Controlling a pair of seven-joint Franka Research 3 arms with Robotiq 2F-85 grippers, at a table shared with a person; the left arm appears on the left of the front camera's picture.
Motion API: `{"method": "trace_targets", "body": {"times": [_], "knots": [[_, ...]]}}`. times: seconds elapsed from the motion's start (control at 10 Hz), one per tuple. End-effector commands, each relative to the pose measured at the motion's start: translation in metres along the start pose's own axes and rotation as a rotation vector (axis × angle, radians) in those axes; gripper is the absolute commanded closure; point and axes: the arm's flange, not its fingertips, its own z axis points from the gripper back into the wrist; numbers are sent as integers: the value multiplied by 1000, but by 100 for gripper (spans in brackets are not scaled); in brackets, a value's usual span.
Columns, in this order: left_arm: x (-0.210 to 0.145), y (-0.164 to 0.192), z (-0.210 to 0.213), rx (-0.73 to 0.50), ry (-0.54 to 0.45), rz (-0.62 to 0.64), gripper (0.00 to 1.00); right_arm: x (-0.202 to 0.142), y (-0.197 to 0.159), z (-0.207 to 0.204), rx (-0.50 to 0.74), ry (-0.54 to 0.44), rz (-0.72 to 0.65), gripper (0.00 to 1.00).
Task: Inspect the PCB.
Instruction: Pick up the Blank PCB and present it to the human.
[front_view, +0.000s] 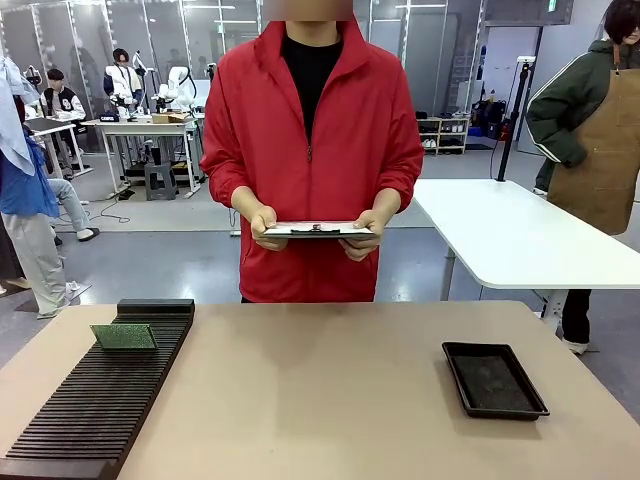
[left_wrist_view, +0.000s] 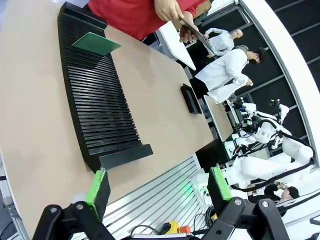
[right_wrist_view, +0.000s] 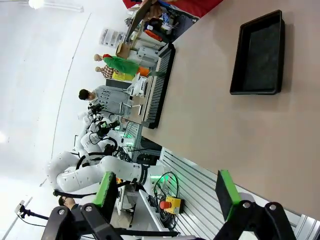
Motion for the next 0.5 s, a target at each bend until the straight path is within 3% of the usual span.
{"method": "trace_targets", "body": {"times": [0.0, 0.2, 0.4], "knots": [[-1, 0, 1, -14, -11, -9, 0, -1, 1, 1, 14, -8, 9, 0], [-1, 0, 1, 2, -3, 2, 0, -1, 1, 1, 14, -8, 9, 0], [29, -53, -30, 205, 77, -254, 0, -1, 1, 1, 14, -8, 9, 0]]}}
